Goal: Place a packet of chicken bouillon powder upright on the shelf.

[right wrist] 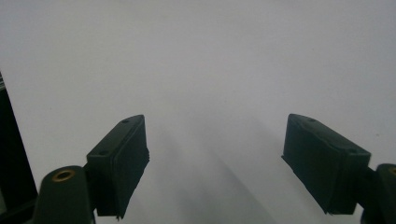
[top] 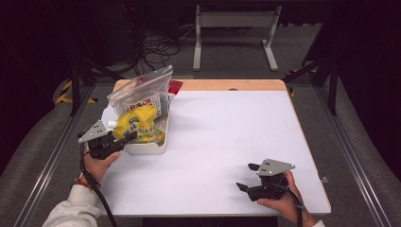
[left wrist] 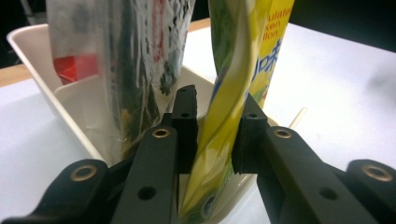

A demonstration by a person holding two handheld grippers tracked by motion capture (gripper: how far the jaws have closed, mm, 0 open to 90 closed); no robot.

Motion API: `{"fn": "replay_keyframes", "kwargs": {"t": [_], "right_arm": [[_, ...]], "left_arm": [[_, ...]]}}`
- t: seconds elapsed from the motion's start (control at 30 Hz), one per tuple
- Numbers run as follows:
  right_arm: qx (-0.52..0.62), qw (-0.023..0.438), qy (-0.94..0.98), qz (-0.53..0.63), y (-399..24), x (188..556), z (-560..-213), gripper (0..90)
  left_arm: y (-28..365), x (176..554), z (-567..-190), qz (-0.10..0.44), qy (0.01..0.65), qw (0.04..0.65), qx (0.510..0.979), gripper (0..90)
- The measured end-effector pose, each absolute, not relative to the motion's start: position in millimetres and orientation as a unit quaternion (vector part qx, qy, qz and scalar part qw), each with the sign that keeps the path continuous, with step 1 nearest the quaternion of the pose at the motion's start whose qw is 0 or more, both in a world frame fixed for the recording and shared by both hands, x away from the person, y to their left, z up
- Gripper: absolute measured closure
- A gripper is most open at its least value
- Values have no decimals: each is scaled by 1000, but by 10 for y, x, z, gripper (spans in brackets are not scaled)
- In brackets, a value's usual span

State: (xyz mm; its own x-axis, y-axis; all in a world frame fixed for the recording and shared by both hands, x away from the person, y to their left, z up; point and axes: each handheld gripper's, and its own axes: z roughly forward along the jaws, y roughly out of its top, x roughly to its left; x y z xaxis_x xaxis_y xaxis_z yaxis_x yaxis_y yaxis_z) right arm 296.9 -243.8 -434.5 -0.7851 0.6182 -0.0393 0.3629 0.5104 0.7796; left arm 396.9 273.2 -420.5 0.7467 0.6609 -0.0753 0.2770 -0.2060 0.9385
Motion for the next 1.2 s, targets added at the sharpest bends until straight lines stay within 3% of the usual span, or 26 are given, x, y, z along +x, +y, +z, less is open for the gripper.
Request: {"fn": "replay_keyframes", "kwargs": {"t": [0.6, 1.0, 1.2], "right_arm": [[282, 159, 857, 402, -2409, 2984, -4335, 221], [279, 162, 856, 403, -2413, 2983, -4321, 221], [278, 163, 856, 404, -2414, 2984, -4311, 221]], "left_arm": [[2760, 3842, -4104, 200, 318, 556, 742, 690], [2747, 3660, -4033, 239, 352, 545, 722, 467], [2702, 3591, -4025, 255, 369, 528, 721, 293]]}}
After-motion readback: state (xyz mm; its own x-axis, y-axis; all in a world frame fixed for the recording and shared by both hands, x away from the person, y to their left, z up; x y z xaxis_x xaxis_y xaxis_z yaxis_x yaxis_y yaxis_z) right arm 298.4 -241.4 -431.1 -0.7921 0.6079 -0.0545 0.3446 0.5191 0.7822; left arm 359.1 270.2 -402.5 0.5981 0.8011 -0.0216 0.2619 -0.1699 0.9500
